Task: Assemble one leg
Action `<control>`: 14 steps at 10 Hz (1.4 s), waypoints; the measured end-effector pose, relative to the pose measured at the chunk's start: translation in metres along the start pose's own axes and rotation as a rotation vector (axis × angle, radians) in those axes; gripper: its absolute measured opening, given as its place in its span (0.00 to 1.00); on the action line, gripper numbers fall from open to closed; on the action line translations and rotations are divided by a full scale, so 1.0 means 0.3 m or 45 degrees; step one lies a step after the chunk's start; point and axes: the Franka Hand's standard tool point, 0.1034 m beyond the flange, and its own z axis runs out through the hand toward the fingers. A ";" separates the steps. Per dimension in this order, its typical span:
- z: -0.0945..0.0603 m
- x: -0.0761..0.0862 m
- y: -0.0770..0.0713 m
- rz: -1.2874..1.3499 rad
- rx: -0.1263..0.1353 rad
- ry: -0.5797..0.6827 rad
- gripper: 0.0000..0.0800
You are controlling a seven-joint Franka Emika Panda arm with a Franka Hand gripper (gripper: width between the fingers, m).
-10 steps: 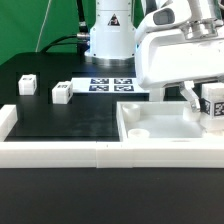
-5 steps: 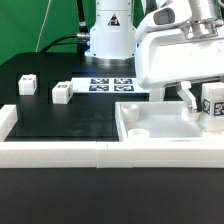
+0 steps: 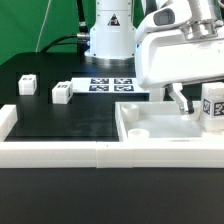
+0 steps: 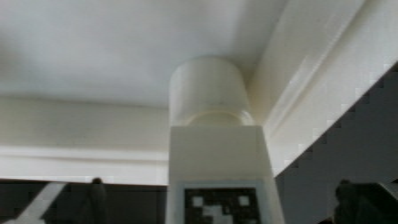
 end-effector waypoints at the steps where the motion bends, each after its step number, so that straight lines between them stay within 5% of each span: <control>1: -0.014 0.012 -0.004 -0.005 0.004 -0.011 0.81; 4: -0.080 0.064 -0.024 -0.032 0.011 -0.023 0.81; 9: -0.049 0.013 0.017 0.054 0.029 -0.243 0.81; 11: -0.052 0.013 -0.016 0.149 0.066 -0.472 0.81; 14: -0.046 0.028 -0.038 0.159 0.067 -0.462 0.81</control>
Offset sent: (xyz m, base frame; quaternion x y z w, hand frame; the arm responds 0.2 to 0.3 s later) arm -0.0050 0.0042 0.0319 -0.0087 -0.0140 -0.0052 0.9999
